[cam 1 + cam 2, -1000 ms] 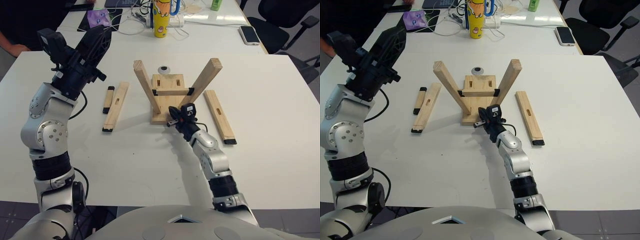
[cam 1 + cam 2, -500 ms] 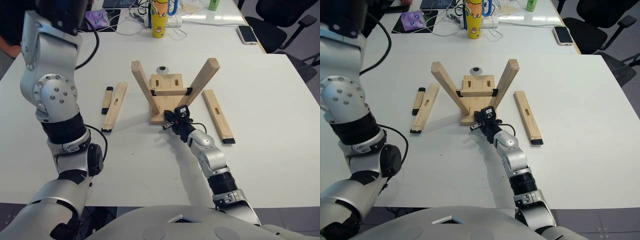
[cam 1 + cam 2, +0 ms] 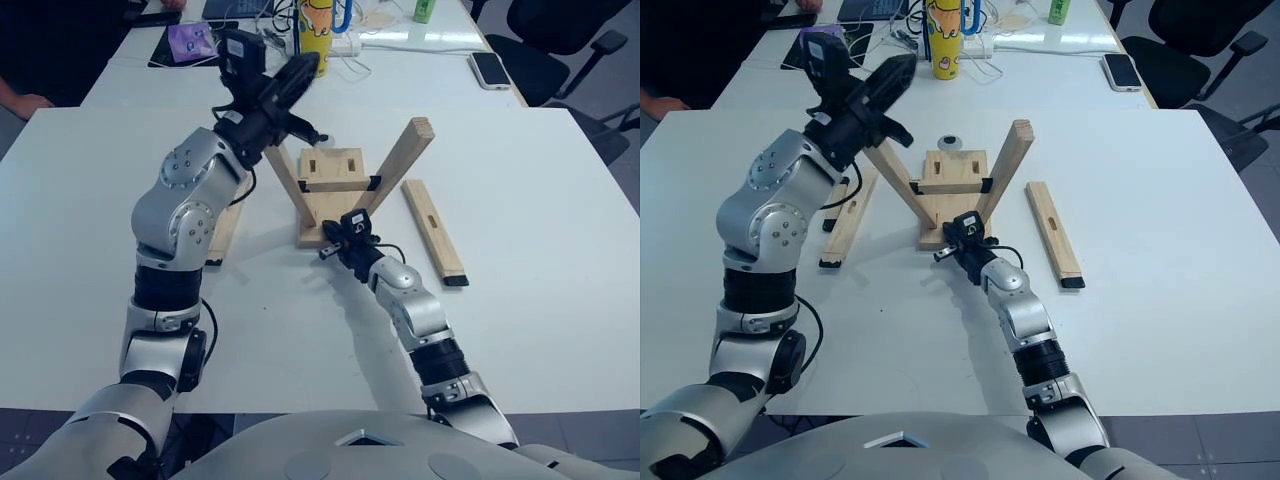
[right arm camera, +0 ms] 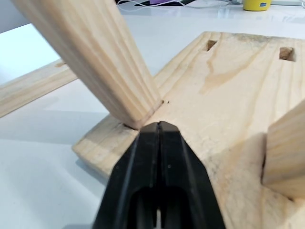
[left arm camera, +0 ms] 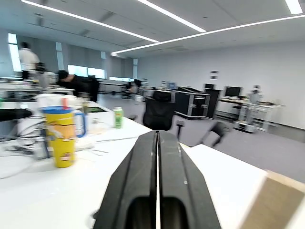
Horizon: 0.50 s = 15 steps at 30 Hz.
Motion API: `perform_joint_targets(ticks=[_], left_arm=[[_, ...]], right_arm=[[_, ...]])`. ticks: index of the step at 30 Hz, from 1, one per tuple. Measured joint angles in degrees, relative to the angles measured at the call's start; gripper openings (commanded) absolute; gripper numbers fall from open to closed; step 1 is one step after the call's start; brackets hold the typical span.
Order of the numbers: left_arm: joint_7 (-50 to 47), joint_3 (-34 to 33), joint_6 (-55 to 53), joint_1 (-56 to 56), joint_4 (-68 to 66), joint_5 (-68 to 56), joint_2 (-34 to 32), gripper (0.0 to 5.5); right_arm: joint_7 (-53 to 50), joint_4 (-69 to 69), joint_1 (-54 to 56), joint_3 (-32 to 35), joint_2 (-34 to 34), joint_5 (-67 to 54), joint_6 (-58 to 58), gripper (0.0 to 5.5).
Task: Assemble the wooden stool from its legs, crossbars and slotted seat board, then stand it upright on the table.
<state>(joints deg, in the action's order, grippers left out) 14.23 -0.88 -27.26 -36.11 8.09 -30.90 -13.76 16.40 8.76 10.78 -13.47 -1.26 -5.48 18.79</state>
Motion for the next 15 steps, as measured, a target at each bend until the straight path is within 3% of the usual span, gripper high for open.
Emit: perform_joint_targets(ticks=[5,8,11,13,15], left_arm=[[-3.4,-7.3,8.9,-10.4,6.6,2.0,-0.7,0.01],[-4.2,-8.5,10.9,-15.9,12.0,2.3,-2.0,0.01],[-7.4,-6.7,2.5,-8.0,10.7,-1.1,2.4,0.01],[-7.1,-1.2,-6.8,0.4,5.2,-1.2,2.9,0.01],[-6.0,1.0,-7.6,3.5,4.1,-1.1,3.6,0.01]], right_arm=[[0.0,0.7,0.6,0.1,0.1,0.0,0.0,0.00],[-0.1,1.4,0.8,0.4,0.4,0.0,0.0,0.00],[0.0,1.8,1.3,0.6,0.5,0.0,-0.1,0.00],[0.1,1.9,1.9,0.6,0.5,0.0,-0.3,0.00],[0.0,2.8,2.4,0.8,0.4,0.2,-0.2,0.00]])
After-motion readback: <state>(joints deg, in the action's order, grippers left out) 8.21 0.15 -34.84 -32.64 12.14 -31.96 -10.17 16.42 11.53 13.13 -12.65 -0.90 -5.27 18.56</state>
